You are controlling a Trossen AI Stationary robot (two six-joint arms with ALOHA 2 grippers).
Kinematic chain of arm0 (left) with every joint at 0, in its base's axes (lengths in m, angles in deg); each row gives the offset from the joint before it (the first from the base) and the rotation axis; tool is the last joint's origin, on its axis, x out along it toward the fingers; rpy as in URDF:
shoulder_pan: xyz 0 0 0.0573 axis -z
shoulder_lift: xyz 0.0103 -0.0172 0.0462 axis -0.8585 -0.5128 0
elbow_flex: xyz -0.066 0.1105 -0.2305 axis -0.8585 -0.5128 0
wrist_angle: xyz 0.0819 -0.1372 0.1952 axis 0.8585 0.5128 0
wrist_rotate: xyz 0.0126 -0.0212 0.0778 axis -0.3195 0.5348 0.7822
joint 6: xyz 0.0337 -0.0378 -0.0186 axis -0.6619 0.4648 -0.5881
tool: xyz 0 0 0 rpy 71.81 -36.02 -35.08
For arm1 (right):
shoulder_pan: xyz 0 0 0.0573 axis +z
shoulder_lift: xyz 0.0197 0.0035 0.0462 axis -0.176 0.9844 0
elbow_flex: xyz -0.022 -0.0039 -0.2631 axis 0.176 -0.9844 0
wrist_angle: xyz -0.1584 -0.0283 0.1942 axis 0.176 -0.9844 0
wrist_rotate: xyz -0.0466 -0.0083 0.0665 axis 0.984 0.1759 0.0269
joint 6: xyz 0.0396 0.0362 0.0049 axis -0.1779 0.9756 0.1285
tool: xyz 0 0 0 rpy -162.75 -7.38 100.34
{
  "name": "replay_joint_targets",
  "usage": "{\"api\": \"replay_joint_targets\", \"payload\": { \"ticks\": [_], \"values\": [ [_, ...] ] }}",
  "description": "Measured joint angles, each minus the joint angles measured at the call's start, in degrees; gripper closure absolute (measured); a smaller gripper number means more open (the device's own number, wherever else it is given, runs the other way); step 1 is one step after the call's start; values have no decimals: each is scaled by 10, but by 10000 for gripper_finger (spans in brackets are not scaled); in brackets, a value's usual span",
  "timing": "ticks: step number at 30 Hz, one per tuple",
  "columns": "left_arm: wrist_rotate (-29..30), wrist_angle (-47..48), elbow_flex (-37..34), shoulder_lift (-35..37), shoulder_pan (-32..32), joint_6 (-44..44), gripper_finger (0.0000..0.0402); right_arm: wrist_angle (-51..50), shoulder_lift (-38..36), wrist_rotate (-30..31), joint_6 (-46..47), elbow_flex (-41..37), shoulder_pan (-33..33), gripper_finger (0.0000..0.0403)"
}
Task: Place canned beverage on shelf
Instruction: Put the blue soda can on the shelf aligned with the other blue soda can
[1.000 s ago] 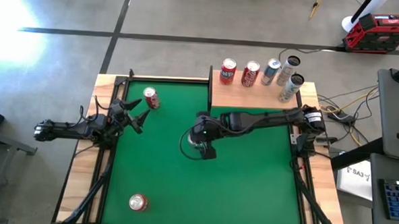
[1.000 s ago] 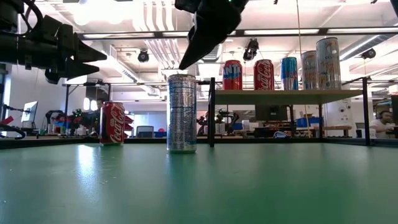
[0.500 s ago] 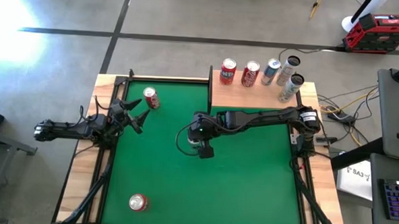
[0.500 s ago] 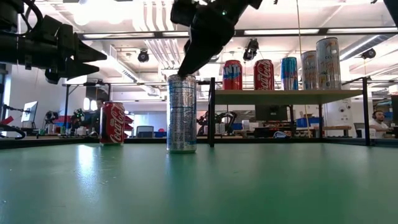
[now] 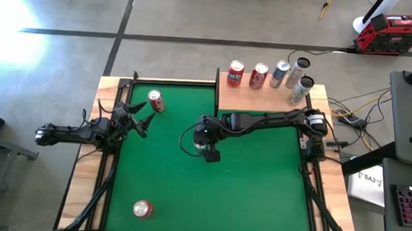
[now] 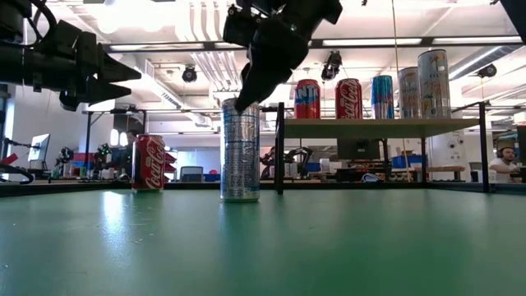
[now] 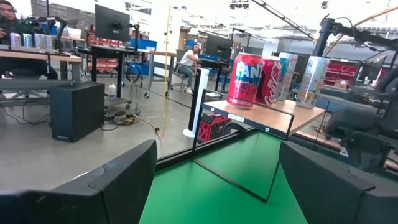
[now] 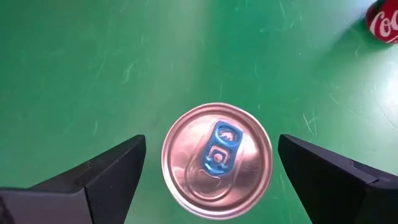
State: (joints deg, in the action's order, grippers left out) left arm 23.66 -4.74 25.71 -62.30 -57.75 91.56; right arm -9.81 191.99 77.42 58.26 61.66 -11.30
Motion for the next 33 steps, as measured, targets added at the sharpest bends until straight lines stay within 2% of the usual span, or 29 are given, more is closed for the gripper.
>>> {"api": "replay_joint_targets", "payload": {
  "ticks": [8, 13, 18, 21, 24, 29, 33],
  "values": [
    [0, 0, 0, 0, 0, 0, 78, -10, 0, 2, 24, 0, 1, 58],
    [0, 0, 0, 0, 0, 0, 78, -11, 1, 2, 25, 0, 1, 103],
    [0, 0, 0, 0, 0, 0, 78, -10, 1, 3, 44, 0, 3, 171],
    [0, 0, 0, 0, 0, 0, 78, -9, 1, 6, 77, 0, 3, 173],
    [0, 0, 0, 0, 0, 0, 78, -7, 1, 29, 140, 0, 4, 173],
    [0, 0, 0, 0, 0, 0, 78, -17, 1, 108, 362, 0, 5, 173],
    [0, 0, 0, 0, 0, 0, 78, -50, -2, 167, 486, 0, 16, 173]
  ]
}}
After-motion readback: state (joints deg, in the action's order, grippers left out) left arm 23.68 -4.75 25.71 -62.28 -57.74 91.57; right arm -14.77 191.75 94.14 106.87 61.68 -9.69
